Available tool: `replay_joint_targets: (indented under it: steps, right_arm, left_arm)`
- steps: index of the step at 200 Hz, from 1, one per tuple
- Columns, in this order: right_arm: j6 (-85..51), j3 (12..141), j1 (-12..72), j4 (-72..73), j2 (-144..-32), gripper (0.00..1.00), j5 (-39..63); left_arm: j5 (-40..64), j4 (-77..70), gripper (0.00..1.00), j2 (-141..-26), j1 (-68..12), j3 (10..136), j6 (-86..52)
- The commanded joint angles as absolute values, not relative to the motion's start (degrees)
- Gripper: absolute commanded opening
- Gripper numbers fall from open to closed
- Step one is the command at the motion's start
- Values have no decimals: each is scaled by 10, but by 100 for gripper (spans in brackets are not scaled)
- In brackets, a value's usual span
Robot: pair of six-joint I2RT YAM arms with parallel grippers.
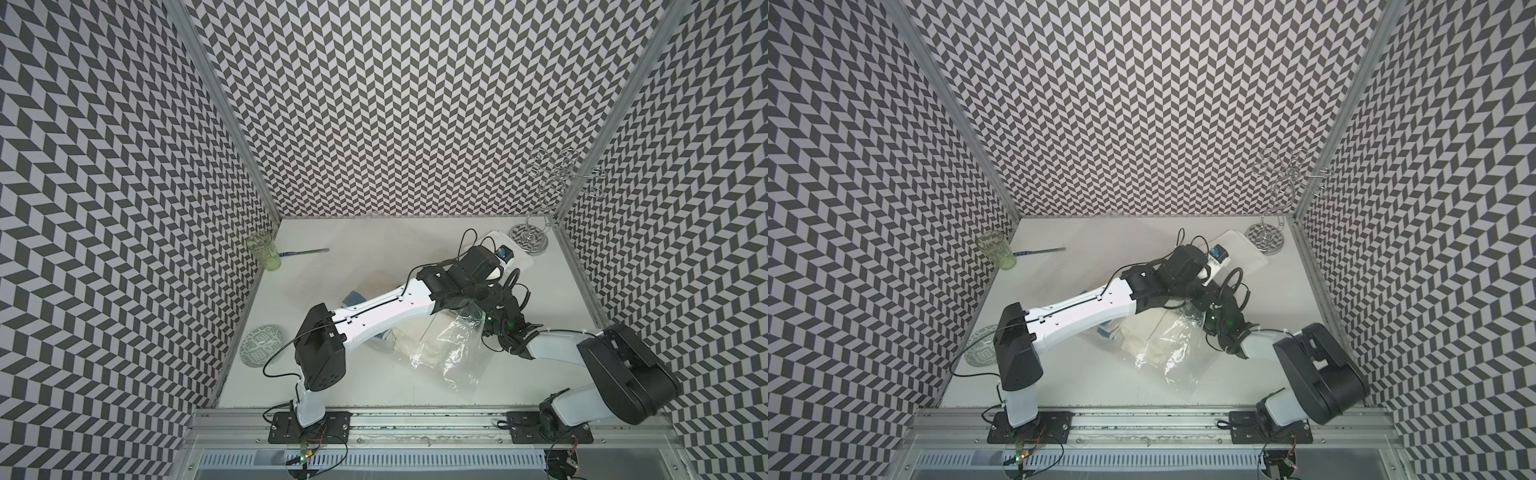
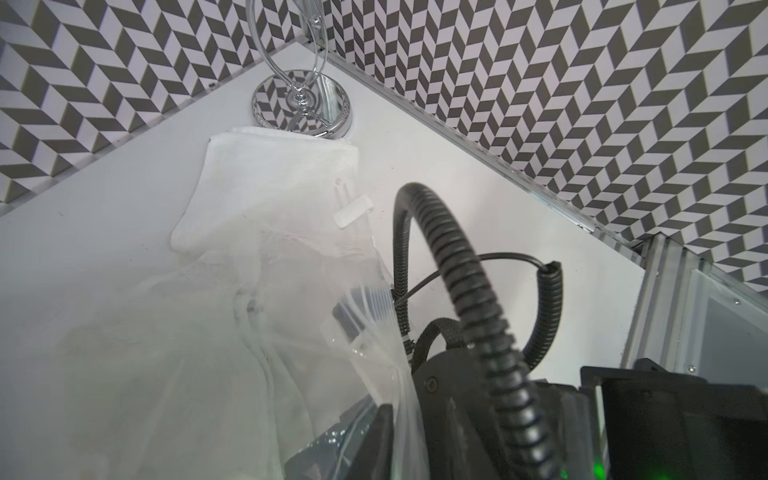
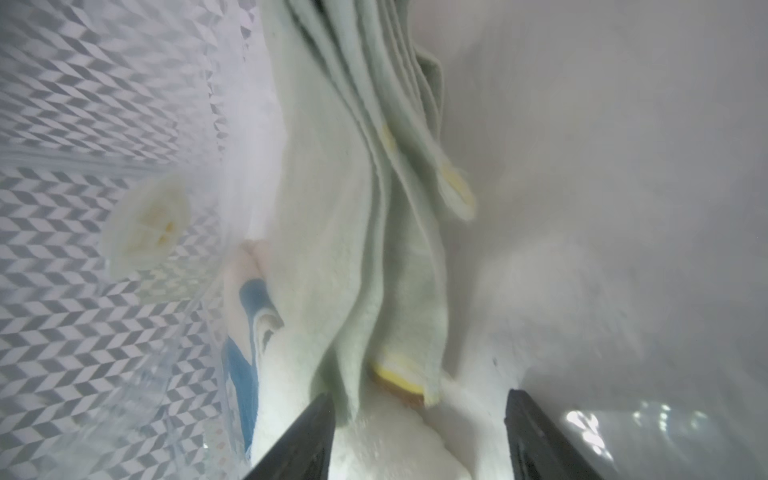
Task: Place the folded towel into the vacuum bag
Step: Place the towel in the vacuum bag.
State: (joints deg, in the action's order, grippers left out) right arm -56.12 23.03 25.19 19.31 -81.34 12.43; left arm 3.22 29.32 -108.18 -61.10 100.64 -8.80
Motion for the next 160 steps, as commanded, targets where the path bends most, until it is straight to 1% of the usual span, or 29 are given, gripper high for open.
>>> replay_joint_targets:
  steps: [1,21,32,52,69,91,103,123,144,160]
  right_arm:
    - [-534,222,242,81,-745,67,93]
    - [-511,214,214,-24,-686,67,73]
    - [-503,213,193,-81,-653,67,57]
    - [-489,226,163,-169,-591,68,17]
    - [-480,251,154,-232,-540,69,-43]
    - [-458,319,148,-306,-500,69,-104]
    - [-435,363,147,-329,-493,69,-131]
    - [-383,428,147,-343,-501,67,-145]
    - [-330,485,158,-339,-540,61,-136]
    - [-290,504,184,-323,-593,58,-105]
  left_arm:
    - [86,286,38,-1042,-630,986,-101]
    - [92,268,43,-1001,-628,956,-117]
    - [95,254,44,-978,-623,937,-131]
    - [98,232,45,-944,-609,905,-155]
    - [97,214,45,-925,-589,865,-175]
    - [91,183,44,-906,-562,798,-205]
    - [87,161,44,-896,-548,750,-223]
    - [85,124,44,-882,-532,679,-265]
    - [78,102,44,-878,-523,628,-287]
    - [80,90,44,-878,-515,600,-302]
